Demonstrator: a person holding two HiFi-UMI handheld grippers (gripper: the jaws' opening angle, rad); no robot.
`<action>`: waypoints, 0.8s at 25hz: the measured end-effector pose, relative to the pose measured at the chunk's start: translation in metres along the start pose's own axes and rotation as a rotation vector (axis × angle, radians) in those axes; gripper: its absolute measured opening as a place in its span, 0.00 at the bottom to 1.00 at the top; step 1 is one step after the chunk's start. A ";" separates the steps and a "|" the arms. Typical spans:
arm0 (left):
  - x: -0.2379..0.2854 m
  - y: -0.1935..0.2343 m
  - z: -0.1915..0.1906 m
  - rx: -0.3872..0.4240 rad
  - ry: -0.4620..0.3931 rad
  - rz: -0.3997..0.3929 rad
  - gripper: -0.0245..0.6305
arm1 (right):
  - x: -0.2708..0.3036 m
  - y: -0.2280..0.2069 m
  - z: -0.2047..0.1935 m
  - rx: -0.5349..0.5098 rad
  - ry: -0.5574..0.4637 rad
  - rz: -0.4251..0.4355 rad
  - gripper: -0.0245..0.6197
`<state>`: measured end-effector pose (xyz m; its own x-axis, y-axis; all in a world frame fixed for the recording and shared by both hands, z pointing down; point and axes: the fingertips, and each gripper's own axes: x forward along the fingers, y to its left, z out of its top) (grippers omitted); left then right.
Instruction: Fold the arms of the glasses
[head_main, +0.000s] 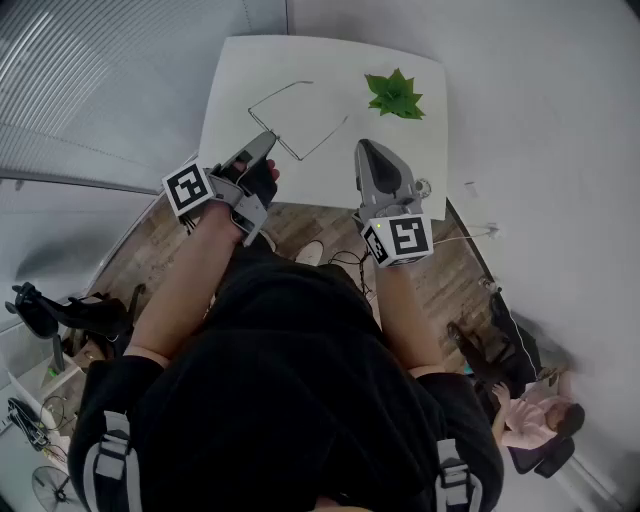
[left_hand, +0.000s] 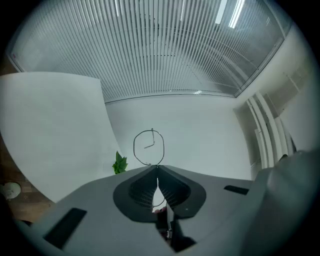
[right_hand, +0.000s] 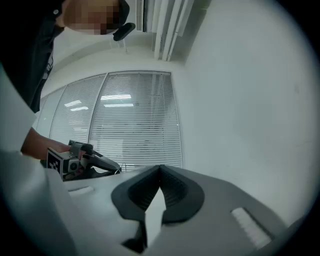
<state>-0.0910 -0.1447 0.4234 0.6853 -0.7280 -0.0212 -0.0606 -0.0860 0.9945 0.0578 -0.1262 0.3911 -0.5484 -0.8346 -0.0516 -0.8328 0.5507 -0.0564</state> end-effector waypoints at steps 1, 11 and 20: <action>0.000 0.000 0.000 0.001 0.001 -0.002 0.06 | 0.000 0.000 0.000 0.001 0.001 0.002 0.05; 0.001 0.002 0.000 -0.001 0.007 -0.004 0.06 | 0.002 0.002 -0.004 0.021 0.011 0.027 0.05; 0.001 0.003 -0.001 -0.007 0.016 -0.009 0.06 | 0.002 -0.004 -0.023 -0.057 0.086 0.025 0.06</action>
<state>-0.0899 -0.1450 0.4263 0.6973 -0.7163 -0.0285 -0.0493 -0.0876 0.9949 0.0582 -0.1300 0.4139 -0.5712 -0.8201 0.0341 -0.8205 0.5716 0.0012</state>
